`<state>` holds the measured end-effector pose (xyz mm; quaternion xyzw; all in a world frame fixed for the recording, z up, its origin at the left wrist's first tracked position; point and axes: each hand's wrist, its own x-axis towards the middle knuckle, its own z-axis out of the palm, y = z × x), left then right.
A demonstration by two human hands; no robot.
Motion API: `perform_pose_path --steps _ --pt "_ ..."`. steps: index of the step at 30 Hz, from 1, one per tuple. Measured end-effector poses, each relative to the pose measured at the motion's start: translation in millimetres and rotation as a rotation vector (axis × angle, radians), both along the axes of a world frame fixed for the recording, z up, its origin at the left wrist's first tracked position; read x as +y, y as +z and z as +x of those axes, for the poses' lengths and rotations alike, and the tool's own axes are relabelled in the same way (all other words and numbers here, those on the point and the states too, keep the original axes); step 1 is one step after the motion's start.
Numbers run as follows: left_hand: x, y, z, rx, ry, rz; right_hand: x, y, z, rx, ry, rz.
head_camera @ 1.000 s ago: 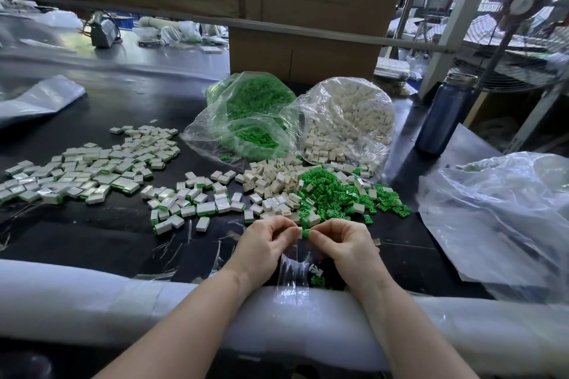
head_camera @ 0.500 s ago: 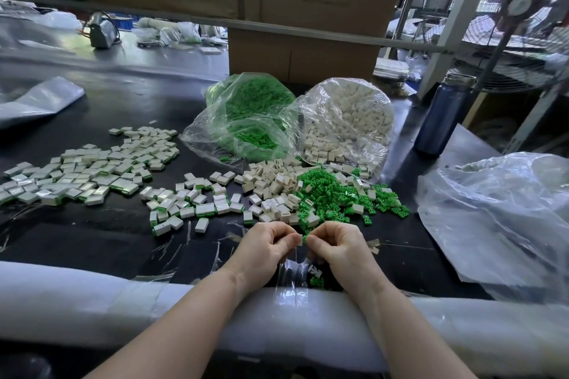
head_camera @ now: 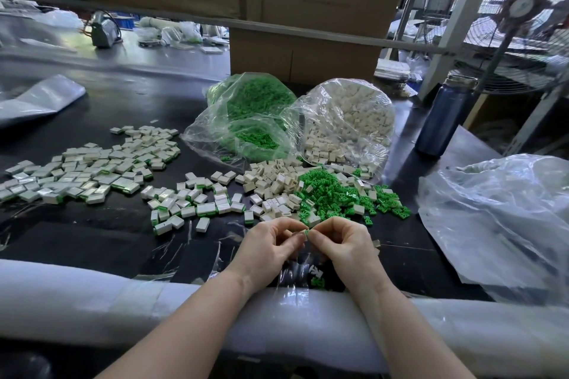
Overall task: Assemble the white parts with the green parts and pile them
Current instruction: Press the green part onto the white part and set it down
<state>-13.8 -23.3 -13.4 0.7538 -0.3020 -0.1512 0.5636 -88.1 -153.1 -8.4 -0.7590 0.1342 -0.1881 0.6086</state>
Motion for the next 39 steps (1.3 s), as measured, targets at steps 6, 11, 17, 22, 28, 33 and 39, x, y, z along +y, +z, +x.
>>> perform_pose_path --steps 6,11,17,22,28,33,39 --pt "0.0 0.4 -1.4 -0.038 0.031 0.04 1.5 0.7 -1.2 -0.046 0.062 -0.023" --pt "0.6 2.2 -1.7 -0.051 0.023 0.056 2.2 0.5 -1.2 -0.048 0.102 -0.016" --pt "1.2 6.3 -3.0 -0.029 -0.034 -0.04 -0.9 -3.0 1.2 -0.052 0.052 0.112" --pt "1.5 6.6 -3.0 -0.051 -0.064 -0.014 1.3 -1.9 2.1 -0.006 0.22 0.127" --pt "1.2 9.1 -6.0 -0.065 -0.106 0.001 -2.7 -2.9 2.1 0.032 0.26 0.156" --pt "0.5 8.2 -5.9 -0.082 -0.124 0.022 -4.6 -3.8 0.3 0.057 0.263 0.25" --pt "-0.6 4.0 -3.9 -0.143 -0.142 0.069 -4.5 -4.3 0.6 0.062 0.23 0.285"
